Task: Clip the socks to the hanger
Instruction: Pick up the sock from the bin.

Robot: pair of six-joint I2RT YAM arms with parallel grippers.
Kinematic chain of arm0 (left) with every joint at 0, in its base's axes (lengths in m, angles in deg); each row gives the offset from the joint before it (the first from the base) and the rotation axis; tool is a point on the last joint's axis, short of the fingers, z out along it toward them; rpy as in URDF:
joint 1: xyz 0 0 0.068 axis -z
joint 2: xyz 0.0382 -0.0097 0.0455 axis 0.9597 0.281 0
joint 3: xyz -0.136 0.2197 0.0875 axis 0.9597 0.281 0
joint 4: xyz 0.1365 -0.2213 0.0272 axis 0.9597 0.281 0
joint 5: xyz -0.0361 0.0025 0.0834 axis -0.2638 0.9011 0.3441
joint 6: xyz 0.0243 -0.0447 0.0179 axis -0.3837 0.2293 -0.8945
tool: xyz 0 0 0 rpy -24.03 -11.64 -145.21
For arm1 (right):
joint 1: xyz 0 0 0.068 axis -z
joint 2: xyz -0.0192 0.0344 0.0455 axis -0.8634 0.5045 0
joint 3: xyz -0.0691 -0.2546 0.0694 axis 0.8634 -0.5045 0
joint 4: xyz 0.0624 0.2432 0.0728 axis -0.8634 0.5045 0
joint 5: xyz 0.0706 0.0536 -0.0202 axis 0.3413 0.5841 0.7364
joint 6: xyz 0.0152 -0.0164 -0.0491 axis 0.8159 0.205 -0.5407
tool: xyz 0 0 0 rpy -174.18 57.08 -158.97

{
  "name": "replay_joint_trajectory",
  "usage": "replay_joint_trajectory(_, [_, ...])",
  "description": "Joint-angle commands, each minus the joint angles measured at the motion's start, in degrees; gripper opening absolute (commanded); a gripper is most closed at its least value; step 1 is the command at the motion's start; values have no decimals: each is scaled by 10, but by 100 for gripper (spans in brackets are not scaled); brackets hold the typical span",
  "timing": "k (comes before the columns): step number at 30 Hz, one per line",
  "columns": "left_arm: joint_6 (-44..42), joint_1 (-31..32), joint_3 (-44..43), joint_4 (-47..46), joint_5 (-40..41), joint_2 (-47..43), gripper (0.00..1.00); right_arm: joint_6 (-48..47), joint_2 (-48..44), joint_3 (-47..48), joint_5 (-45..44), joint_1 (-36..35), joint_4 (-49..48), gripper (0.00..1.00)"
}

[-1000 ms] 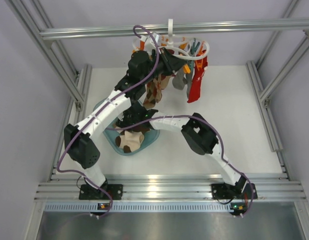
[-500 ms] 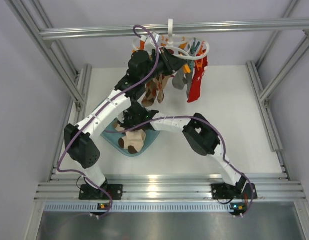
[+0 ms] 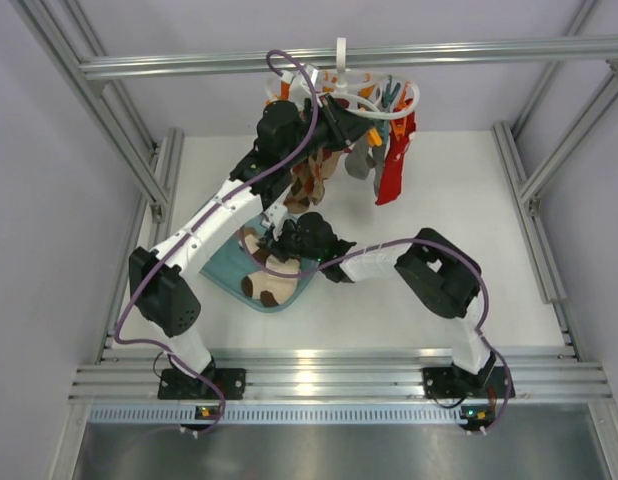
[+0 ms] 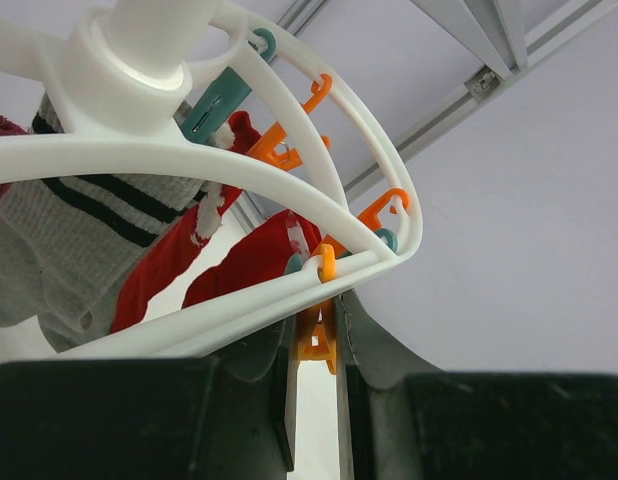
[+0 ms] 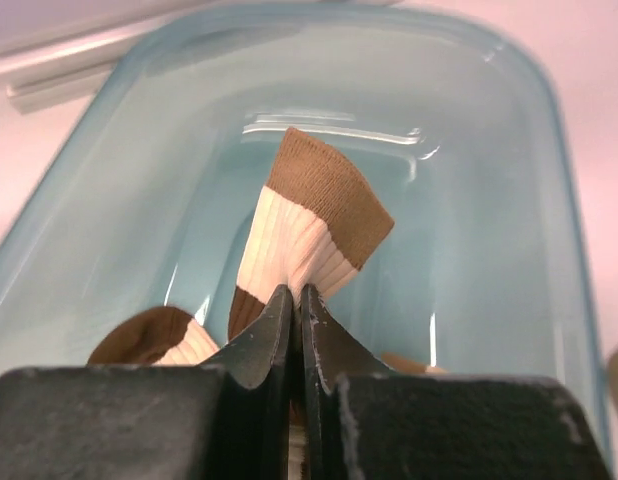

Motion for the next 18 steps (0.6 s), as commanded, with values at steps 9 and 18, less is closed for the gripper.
replay_joint_trajectory(9, [30, -13, -16, -32, 7, 29, 0, 93, -144, -110, -94, 17, -252, 0])
replay_joint_trajectory(18, [23, -13, -22, -38, 9, 30, 0, 89, -187, -172, -113, 27, -277, 0])
